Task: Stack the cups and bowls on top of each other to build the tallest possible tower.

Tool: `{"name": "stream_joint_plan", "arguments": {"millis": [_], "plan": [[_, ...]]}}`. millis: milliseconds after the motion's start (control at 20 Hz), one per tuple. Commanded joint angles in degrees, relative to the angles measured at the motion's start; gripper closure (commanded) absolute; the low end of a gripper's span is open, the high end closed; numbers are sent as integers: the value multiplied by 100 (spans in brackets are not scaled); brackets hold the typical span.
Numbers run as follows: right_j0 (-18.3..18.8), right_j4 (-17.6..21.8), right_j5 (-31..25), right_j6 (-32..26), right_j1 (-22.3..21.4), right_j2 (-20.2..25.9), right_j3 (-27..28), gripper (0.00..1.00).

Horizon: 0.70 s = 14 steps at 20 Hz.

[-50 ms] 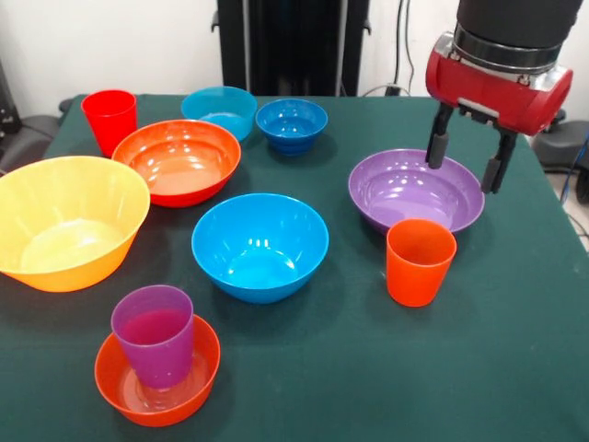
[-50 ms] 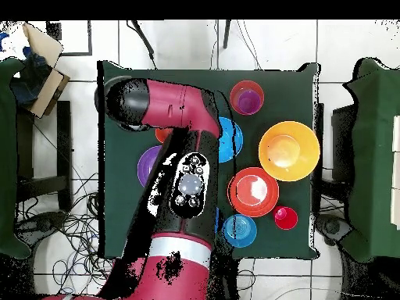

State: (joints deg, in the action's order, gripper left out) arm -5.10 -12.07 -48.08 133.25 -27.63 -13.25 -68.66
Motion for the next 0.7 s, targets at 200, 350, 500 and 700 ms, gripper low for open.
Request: {"name": "stream_joint_plan", "arguments": {"millis": [200,350,500,700], "plan": [[-37,28,758,397,-106,593,-1585,0],[97,-24,812,175,-243,752,-1784,0],[194,-79,892,41,-352,906,-2043,0],[331,-94,1196,-112,-490,1160,-2577,0]]}}
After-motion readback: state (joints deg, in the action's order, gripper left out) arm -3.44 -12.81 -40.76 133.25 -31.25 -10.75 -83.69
